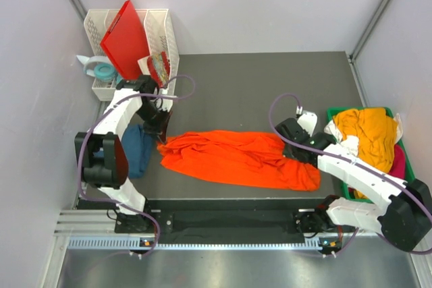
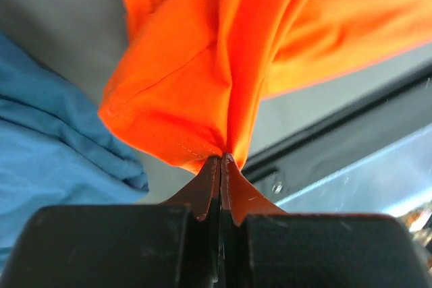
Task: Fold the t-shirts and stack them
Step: Flatten out the tshirt
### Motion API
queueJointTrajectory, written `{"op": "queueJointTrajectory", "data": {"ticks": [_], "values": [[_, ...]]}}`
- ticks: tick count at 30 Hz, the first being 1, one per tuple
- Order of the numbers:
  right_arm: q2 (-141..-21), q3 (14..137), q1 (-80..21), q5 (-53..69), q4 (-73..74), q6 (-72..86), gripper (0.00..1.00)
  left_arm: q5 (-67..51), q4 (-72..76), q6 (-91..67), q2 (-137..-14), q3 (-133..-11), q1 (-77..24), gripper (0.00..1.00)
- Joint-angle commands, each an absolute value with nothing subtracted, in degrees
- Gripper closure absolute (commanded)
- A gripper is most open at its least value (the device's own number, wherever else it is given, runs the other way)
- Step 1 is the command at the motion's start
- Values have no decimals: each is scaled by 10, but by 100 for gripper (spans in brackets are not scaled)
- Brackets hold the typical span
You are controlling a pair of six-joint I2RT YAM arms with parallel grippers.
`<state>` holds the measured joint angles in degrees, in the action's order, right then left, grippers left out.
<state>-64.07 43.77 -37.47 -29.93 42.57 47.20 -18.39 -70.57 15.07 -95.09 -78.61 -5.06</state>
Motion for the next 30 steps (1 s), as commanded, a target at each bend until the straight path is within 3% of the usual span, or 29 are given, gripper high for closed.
{"op": "queueJointTrajectory", "data": {"ticks": [1, 10, 17, 25, 27, 30], "values": [[-621, 426, -379, -309, 410, 480, 100, -223, -863, 245, -971, -828, -56, 100], [-620, 420, -380, -306, 408, 481, 100, -122, -855, 351, -990, -720, -87, 100], [-620, 416, -380, -306, 409, 483, 100, -88, -791, 344, -1025, -634, -90, 100], [-632, 429, -380, -307, 410, 477, 100, -93, -751, 312, -1038, -658, -94, 100], [-634, 432, -380, -308, 411, 476, 100, -108, -751, 303, -1030, -691, -94, 95], [-635, 432, -380, -308, 413, 476, 100, -145, -748, 294, -1008, -722, -94, 77]]}}
